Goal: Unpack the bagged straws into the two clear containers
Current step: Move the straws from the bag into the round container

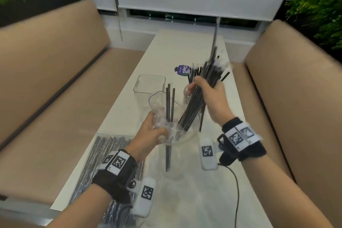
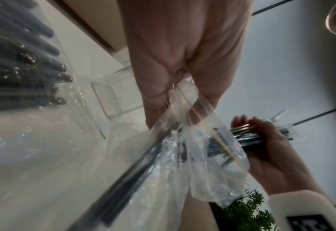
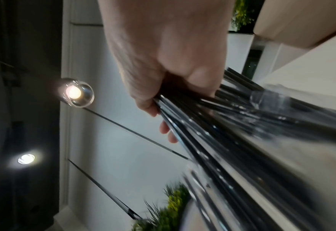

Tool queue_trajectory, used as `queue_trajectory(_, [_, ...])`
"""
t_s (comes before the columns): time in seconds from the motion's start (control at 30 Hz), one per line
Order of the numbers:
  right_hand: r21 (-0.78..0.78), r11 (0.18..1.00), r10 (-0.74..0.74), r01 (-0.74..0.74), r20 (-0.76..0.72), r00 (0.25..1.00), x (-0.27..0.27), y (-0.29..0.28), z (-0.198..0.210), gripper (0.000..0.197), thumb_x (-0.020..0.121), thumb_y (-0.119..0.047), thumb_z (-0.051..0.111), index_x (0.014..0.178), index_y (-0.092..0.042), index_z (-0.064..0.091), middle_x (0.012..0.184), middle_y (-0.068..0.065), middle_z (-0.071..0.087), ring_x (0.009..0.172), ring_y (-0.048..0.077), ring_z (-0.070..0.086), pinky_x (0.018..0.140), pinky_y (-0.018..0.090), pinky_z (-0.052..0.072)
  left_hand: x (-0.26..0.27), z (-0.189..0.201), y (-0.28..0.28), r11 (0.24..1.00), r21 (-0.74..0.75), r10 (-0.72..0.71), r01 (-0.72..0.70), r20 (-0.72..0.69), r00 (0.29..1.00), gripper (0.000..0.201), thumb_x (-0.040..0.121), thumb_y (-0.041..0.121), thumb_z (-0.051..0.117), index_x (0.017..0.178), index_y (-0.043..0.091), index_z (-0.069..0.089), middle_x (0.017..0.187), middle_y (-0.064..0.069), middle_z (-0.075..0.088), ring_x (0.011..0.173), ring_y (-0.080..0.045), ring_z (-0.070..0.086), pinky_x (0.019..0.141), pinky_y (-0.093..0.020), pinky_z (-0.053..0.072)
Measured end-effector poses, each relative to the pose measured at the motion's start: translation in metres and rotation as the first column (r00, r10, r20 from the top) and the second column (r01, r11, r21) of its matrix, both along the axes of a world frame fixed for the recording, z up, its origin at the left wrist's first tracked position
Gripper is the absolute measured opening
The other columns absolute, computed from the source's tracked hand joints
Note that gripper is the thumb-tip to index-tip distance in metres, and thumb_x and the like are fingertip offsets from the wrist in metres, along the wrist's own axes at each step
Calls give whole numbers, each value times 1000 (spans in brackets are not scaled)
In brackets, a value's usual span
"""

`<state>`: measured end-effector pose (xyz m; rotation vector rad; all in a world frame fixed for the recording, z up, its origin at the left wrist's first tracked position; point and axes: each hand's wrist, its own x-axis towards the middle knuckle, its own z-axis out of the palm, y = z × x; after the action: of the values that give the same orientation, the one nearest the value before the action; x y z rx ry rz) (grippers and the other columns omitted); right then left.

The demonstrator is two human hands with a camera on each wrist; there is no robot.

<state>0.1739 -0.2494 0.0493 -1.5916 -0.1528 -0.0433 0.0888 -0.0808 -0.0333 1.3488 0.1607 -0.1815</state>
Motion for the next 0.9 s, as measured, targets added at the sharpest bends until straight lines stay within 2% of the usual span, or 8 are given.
queue_trajectory(0.13, [77, 997, 21, -25, 53, 998, 8, -20, 52, 19, 95, -8, 55, 77, -11, 59, 67, 5, 64, 64, 23, 64, 73, 44, 58, 1, 1, -2, 995, -99, -25, 19, -67, 997, 76, 63, -6, 62, 129, 29, 48, 135, -17, 55, 114, -34, 63, 88, -53, 56])
queue_trajectory(0.23, [108, 994, 19, -25, 57, 998, 15, -27, 77, 9, 94, -8, 56, 86, -8, 56, 68, 5, 62, 61, 22, 63, 73, 44, 58, 0, 6, -6, 990, -136, -28, 23, -37, 999, 69, 64, -8, 61, 124, 25, 52, 130, -21, 57, 98, -28, 65, 78, -45, 60])
queue_trajectory(0.43, [-238, 967, 91, -94, -23, 996, 4, -11, 41, 9, 83, 0, 58, 82, 6, 64, 68, 11, 68, 65, 26, 67, 81, 53, 58, 8, 13, -15, 987, -132, 100, -94, 32, 995, 69, 73, -9, 61, 131, 27, 50, 120, -10, 58, 94, -25, 62, 64, -31, 53])
queue_trajectory(0.57, [-241, 968, 44, -74, -127, 991, -2, 0, 15, 15, 82, -11, 59, 93, -1, 61, 85, 13, 61, 75, 23, 73, 74, 43, 56, 7, 13, -27, 972, -125, 207, -197, 74, 976, 50, 90, -10, 52, 121, 30, 54, 105, -8, 61, 88, -22, 61, 76, -38, 55])
queue_trajectory(0.67, [-119, 990, -82, 74, -61, 995, -4, -2, 14, 12, 78, -15, 57, 86, -7, 58, 78, 11, 61, 63, 17, 65, 72, 42, 55, 6, 9, -27, 942, -123, 321, -311, 71, 944, 46, 89, -9, 48, 111, 30, 57, 122, -14, 60, 95, -27, 60, 84, -46, 50])
queue_trajectory(0.77, [-75, 982, -179, 175, -51, 982, -3, -7, 15, 3, 81, -11, 57, 83, -9, 57, 68, 4, 63, 63, 24, 68, 75, 46, 58, 9, 10, -24, 894, -182, 425, -410, 55, 903, 45, 88, -10, 45, 107, 30, 55, 113, -12, 60, 93, -25, 58, 83, -40, 51])
queue_trajectory(0.83, [-155, 981, -131, 116, -93, 987, -5, -5, 17, 6, 78, -16, 59, 81, -12, 55, 69, 6, 59, 76, 38, 68, 78, 51, 59, 11, 13, -29, 875, -218, 456, -433, 65, 888, 46, 89, -11, 44, 106, 29, 56, 104, -9, 60, 91, -24, 59, 80, -35, 52])
queue_trajectory(0.9, [-196, 980, -61, 33, -142, 988, -8, 2, 18, 11, 75, -19, 60, 81, -13, 54, 72, 9, 53, 71, 36, 59, 72, 45, 52, 11, 17, -37, 882, -206, 450, -423, 106, 887, 44, 89, -10, 44, 106, 29, 57, 99, -10, 62, 90, -25, 61, 82, -37, 52])
